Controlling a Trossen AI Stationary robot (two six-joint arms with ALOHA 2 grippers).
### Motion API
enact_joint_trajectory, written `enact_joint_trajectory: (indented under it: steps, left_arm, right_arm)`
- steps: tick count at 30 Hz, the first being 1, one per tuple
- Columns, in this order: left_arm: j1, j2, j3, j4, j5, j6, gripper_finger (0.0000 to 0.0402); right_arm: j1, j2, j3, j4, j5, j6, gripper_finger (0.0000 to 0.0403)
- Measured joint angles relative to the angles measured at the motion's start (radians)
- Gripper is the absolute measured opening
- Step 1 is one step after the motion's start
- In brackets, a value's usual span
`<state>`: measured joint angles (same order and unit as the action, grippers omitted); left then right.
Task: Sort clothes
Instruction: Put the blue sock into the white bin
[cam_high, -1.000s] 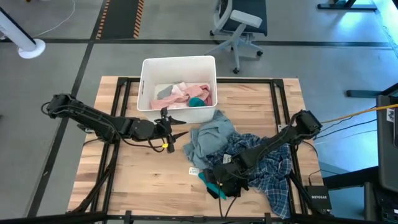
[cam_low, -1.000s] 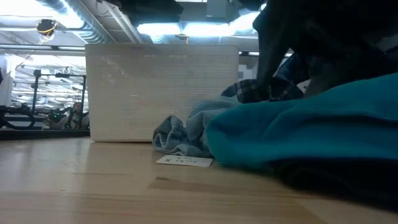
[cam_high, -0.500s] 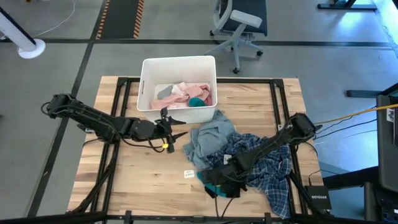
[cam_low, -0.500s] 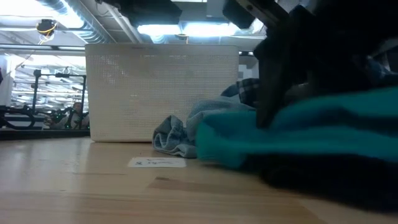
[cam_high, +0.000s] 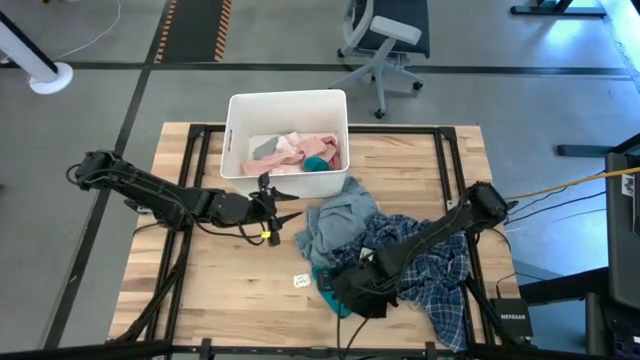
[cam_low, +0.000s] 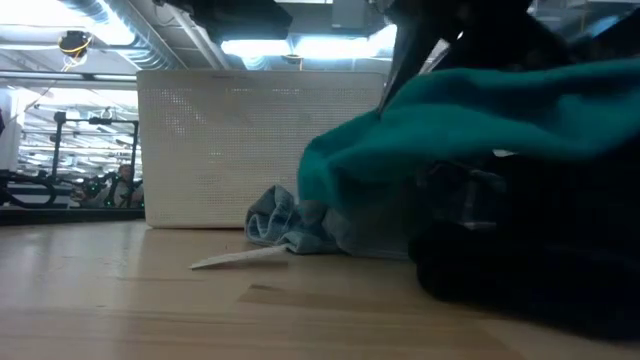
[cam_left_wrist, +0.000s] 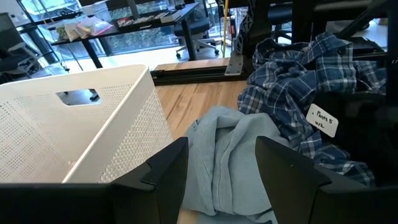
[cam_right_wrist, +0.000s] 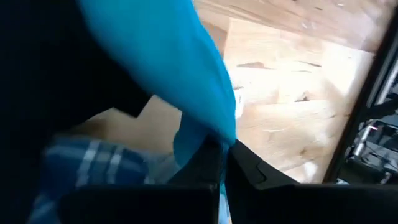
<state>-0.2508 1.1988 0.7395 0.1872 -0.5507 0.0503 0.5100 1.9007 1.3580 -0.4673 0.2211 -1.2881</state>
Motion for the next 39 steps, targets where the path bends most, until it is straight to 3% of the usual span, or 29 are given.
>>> enact_joint_trajectory:
  steps: [6,10,22,30,39]
  left_arm:
    - [0.0,0.0,0.0,-0.004,0.0,-0.001,0.0182]
    - [0.0,0.0,0.0,-0.004,0.0,0.001,0.0182]
    - [0.0,0.0,0.0,-0.005,0.0,0.001,0.0182]
    - [0.0,0.0,0.0,-0.004,0.0,-0.001,0.0182]
    - [0.0,0.0,0.0,-0.005,0.0,-0.002,0.0182]
  right_arm:
    - [-0.008,0.0,0.099,-0.151,0.114,0.001,0.0016]
    - [-0.018,-0.026,0.154,-0.239,0.128,0.006,0.0007]
    - [-0.096,-0.3,0.152,-0.241,0.205,0.034,0.0007]
    - [-0.251,-0.45,0.152,-0.205,0.206,0.03,0.0007]
    - [-0.512,-0.471,0.152,0.014,0.174,0.044,0.0007]
